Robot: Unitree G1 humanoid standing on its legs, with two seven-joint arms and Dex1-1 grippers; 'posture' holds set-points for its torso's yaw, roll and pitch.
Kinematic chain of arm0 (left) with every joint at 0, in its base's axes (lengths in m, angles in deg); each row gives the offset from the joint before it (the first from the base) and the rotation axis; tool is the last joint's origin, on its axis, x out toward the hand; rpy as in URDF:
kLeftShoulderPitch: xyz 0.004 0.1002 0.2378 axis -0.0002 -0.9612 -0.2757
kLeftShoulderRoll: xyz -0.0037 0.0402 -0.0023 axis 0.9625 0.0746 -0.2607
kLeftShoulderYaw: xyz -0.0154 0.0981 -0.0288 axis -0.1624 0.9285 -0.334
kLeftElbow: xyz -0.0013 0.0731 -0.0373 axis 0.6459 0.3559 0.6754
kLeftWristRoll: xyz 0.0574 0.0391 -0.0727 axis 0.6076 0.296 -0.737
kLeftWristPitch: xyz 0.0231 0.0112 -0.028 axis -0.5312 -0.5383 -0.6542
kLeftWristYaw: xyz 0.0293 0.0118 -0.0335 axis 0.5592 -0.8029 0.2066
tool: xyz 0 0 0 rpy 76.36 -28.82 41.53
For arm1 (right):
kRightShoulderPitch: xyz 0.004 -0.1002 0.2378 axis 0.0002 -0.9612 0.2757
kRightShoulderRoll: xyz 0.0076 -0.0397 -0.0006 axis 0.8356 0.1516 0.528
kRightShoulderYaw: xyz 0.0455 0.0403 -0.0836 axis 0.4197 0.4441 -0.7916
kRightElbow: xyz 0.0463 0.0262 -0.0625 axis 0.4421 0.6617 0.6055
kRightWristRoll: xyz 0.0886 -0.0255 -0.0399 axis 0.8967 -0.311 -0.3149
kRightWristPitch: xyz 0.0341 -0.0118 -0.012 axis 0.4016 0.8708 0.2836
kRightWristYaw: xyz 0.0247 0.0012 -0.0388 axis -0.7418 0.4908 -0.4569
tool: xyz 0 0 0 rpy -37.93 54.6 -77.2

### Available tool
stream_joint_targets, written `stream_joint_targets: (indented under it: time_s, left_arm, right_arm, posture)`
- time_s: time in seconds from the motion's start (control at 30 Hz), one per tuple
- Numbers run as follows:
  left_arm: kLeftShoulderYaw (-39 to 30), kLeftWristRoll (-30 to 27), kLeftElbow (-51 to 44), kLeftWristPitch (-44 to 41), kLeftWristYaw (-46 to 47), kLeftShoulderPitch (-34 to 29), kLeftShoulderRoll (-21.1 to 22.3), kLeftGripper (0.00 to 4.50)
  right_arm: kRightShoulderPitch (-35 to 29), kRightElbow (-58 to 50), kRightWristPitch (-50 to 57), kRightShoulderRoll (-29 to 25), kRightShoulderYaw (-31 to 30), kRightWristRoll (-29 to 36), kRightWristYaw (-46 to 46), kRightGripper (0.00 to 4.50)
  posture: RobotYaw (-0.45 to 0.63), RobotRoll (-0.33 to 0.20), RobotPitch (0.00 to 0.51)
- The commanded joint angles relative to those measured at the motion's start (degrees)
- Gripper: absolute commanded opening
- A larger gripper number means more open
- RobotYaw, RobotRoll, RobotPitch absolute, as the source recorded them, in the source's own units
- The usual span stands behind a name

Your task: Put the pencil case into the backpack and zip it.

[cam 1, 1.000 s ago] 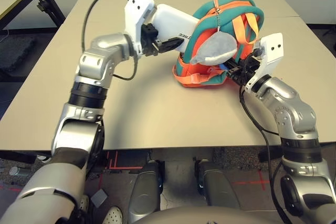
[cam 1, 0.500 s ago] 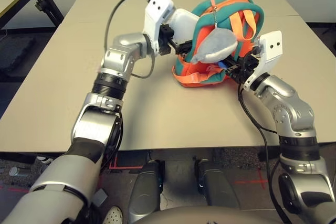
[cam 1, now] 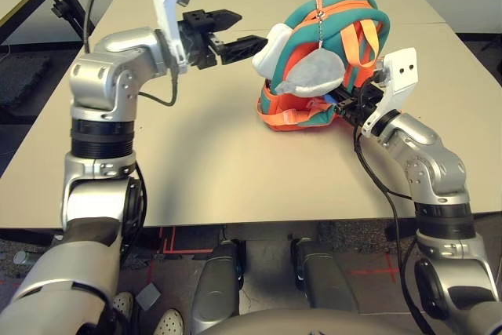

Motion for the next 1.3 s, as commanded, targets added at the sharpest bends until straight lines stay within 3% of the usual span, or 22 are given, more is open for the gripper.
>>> stream_joint_targets:
  time_s: [0.03, 0.37, 0.57, 0.77, 0.93, 1.07, 1.3]
  left_arm:
    - [0.1, -0.8, -1.6, -0.8, 0.5, -1.4, 0.7, 3.93]
    - [1.5, -0.6, -1.1, -0.8, 0.3, -1.5, 0.0, 0.0]
    - [3.1, 0.6, 4.6, 2.6, 0.3, -1.2, -4.2, 0.0]
    - [7.6, 5.7, 20.4, 13.0, 0.5, 4.6, -12.7, 0.0]
    - [9.2, 9.3, 30.7, 20.2, -0.7, 8.3, -16.6, 0.0]
    - [7.9, 8.3, 28.6, 18.8, -2.1, 8.4, -16.1, 0.0]
    - [3.4, 4.3, 16.1, 10.4, -1.8, 5.3, -9.5, 0.0]
  right_arm:
    - [-0.8, 2.7, 1.3, 0.2, -1.1, -1.3, 0.2, 0.19]
    - [-0.8, 2.7, 0.9, 0.4, -1.3, -1.7, 0.1, 0.19]
    - [-0.5, 3.3, 0.5, 0.6, -1.1, -1.9, 0.2, 0.19]
    - [0.3, 5.1, -0.6, 0.4, -1.1, -2.4, -0.2, 0.19]
    - [1.1, 6.2, -1.5, 0.1, -1.3, -2.9, -0.5, 0.19]
    - [1.2, 6.1, -1.7, 0.0, -1.1, -3.1, -0.4, 0.19]
    - [0.6, 5.5, -1.6, 0.3, -1.1, -3.3, -0.4, 0.19]
  posture:
    - [-0.11, 0.0, 0.16]
    - [-0.12, 0.0, 0.155]
    - [-0.12, 0.0, 0.151]
    - [-0.12, 0.0, 0.145]
    - [-0.13, 0.0, 0.139]
    - [-0.14, 0.0, 0.138]
    - [-0.14, 0.0, 0.134]
